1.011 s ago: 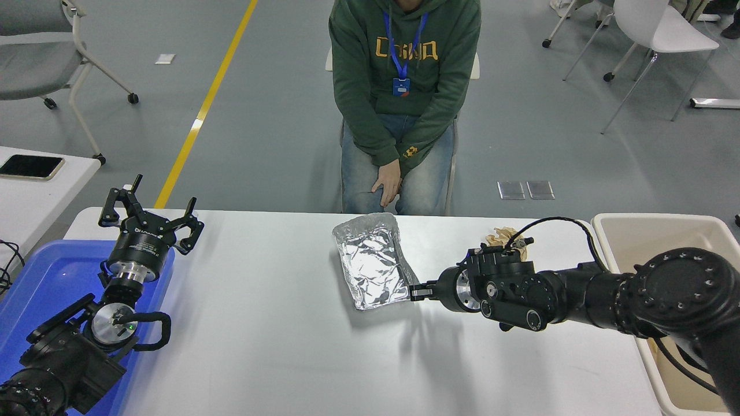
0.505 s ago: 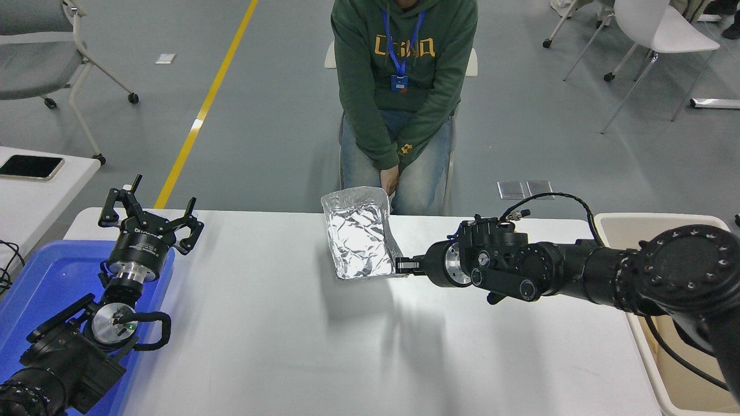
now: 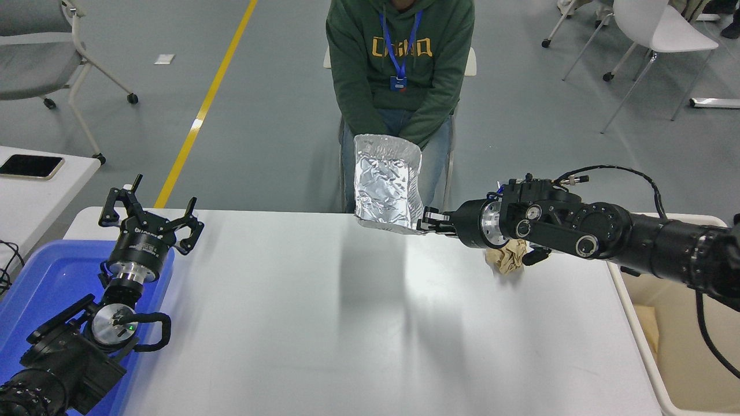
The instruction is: Clean the table surface
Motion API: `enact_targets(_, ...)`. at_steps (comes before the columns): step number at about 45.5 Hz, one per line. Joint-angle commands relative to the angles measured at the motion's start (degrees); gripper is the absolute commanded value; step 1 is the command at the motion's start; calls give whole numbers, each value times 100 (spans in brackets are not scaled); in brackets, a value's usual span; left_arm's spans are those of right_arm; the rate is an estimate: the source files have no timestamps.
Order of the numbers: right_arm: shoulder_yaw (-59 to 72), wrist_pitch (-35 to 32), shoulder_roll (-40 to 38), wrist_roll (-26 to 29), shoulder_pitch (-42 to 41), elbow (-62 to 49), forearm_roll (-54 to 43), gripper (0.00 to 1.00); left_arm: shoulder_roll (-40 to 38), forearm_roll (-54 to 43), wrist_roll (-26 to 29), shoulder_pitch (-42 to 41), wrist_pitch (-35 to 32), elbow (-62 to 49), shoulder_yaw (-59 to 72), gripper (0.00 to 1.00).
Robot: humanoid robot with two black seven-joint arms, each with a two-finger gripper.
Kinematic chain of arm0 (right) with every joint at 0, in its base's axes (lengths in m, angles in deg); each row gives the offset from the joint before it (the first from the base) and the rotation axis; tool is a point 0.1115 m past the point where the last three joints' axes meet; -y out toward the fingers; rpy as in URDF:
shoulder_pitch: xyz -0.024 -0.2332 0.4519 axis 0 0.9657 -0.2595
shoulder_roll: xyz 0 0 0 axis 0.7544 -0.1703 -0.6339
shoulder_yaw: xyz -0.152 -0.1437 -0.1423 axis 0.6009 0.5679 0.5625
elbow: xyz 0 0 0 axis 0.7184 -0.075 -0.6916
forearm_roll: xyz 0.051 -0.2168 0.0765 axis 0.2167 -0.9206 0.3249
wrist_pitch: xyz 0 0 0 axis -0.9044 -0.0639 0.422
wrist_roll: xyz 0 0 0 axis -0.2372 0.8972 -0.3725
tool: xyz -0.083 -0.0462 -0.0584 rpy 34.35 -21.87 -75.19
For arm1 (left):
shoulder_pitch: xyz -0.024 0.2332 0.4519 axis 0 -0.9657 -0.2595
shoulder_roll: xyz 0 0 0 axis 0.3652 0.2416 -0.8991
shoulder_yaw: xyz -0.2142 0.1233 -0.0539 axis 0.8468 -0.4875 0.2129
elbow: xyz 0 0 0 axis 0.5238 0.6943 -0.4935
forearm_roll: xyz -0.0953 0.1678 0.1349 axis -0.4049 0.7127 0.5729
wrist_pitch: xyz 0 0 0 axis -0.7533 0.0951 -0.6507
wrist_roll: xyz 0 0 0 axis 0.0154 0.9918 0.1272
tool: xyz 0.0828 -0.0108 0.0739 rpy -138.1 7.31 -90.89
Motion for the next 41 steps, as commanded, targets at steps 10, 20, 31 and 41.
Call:
enact_targets(10,-389,-635,-2053,-32,-617,1037,2,0,-1,2,0,-1,0,-1,0,100)
enact_targets(20,-617,-1145,-2687,-49,-784,1072,-7,0,-1,2,0,-1,0,-1,0,100)
enact_targets(31,-1057,-1699,-3267,-58,-793,1072,-51,0,-1,2,0,-1,0,-1,0,100)
enact_targets(41,-1074,-1848,-3504,-58,-872,1072,-60,0,-1,2,0,-1,0,-1,0,100)
